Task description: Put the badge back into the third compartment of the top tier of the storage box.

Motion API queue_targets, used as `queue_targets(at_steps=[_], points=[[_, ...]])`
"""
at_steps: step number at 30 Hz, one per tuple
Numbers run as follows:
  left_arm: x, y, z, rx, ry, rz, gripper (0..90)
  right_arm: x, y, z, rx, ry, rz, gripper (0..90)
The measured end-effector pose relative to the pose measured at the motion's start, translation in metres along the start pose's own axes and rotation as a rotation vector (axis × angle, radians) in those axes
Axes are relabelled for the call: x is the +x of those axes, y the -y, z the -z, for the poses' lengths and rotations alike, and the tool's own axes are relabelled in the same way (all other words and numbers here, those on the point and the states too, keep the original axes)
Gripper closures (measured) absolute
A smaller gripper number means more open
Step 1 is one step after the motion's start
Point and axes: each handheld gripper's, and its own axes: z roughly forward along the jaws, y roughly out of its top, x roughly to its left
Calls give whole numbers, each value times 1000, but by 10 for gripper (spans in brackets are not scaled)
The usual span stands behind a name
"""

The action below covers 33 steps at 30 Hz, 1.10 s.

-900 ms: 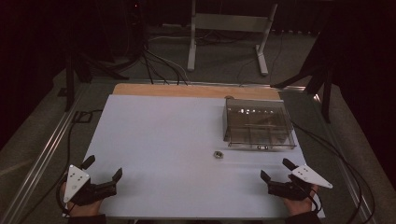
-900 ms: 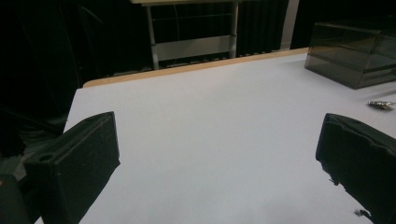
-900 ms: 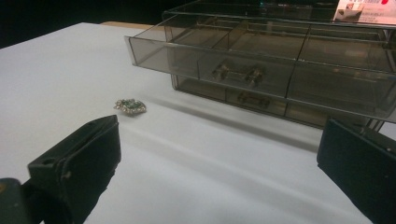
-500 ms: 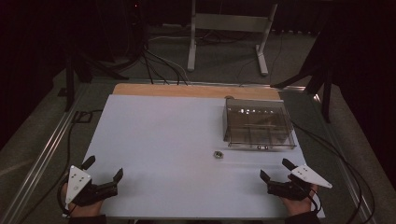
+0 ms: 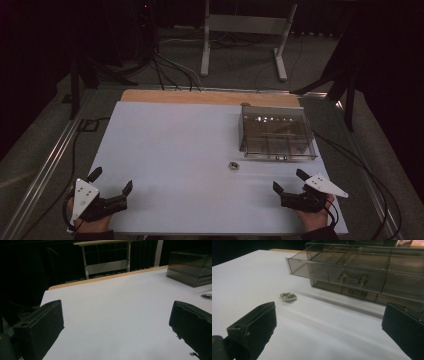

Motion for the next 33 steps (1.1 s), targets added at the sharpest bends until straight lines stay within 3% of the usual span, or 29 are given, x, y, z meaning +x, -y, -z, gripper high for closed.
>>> queue_targets(at_steps=[5, 12, 33], points=[[-1, 0, -1, 8, 4, -2, 4, 1, -2, -3, 18, -5, -9, 0], [-1, 0, -1, 9, 3, 2, 4, 9, -10, -8, 46, -13, 18, 0], [-3, 2, -3, 26, -1, 6, 4, 26, -21, -25, 60, -56, 37, 0]])
